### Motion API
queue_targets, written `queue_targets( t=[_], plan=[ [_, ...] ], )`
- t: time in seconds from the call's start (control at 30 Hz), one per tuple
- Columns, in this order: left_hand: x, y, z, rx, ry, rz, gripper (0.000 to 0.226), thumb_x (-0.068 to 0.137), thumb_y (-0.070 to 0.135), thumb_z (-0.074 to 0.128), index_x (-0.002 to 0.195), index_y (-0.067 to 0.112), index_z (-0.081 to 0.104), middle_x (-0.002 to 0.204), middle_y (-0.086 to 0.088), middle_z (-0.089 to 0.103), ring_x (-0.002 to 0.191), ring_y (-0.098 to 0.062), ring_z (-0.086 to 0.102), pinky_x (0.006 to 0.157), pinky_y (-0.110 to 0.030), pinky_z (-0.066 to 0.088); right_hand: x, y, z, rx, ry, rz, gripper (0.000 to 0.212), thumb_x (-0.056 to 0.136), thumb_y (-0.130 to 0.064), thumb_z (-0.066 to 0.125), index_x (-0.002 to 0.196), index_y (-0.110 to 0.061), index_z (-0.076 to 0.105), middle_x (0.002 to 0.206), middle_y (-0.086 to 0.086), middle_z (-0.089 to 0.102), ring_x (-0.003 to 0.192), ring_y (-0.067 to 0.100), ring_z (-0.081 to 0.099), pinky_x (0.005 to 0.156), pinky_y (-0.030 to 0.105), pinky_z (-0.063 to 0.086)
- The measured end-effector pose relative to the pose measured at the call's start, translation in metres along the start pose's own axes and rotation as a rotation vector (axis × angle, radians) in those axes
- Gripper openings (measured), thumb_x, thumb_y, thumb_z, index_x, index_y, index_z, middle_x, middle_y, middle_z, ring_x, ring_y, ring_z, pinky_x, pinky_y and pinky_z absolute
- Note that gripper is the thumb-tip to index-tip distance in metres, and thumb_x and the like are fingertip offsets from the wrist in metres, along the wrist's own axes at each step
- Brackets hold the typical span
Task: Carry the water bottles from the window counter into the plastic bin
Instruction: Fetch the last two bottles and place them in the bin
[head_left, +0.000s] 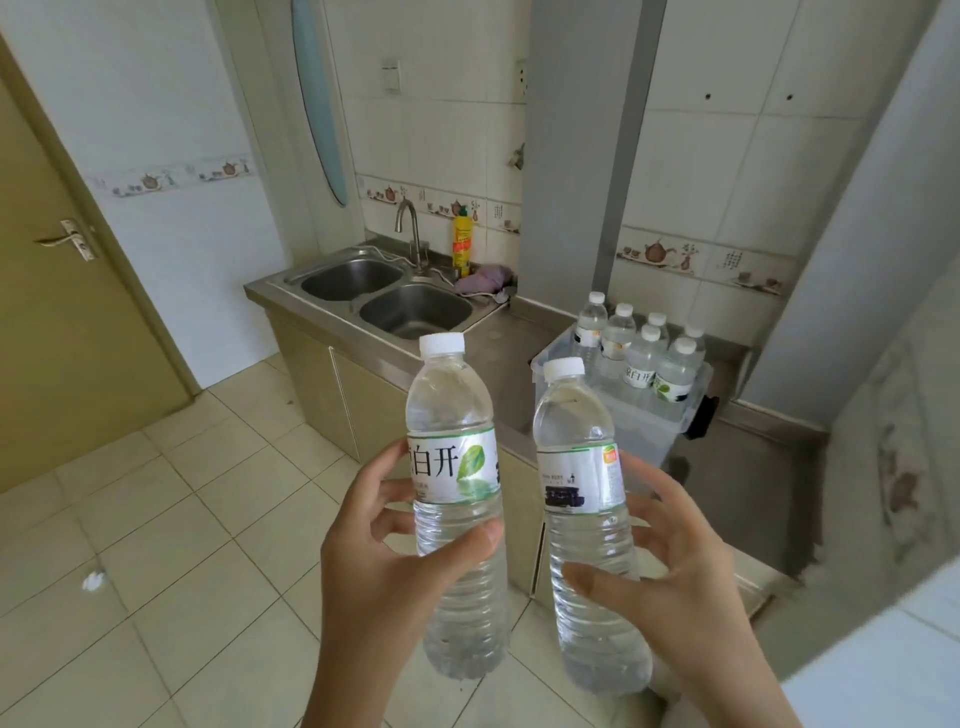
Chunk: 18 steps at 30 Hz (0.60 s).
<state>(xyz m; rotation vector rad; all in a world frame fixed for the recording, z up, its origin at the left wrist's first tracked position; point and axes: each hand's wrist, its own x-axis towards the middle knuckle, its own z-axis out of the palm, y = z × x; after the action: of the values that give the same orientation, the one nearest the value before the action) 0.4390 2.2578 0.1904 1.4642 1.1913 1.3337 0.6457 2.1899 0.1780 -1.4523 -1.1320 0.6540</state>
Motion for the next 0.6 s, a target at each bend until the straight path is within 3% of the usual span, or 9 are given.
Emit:
queue_targets(
  t=[0.3,0.6],
  plan=[
    [0.133,-0.025,0.066,0.007,-0.022,-0.016,0.086,0.036,0.05,0.091,0.114,0.063,0.057,0.104,0.02,0.072,0.085,-0.009,0.07,0.07,-0.025,0.055,0.143,0.028,0.002,0.032,0.026,0.054,0.095,0.047,-0.006,0.093,0.119,-0.054,0.056,0.102,-0.008,0.073,0.094,0.012,0.067,0.082,0.038,0.054],
    [0.235,-0.055,0.133,-0.022,-0.163,-0.051,0.083,0.037,0.046,0.092,0.111,0.064,0.057,0.103,0.02,0.072,0.085,-0.008,0.071,0.07,-0.023,0.052,0.231,0.062,-0.004,0.036,0.135,0.14,0.095,0.047,-0.005,0.093,0.12,-0.051,0.055,0.106,-0.008,0.072,0.099,0.013,0.067,0.091,0.048,0.052]
  ],
)
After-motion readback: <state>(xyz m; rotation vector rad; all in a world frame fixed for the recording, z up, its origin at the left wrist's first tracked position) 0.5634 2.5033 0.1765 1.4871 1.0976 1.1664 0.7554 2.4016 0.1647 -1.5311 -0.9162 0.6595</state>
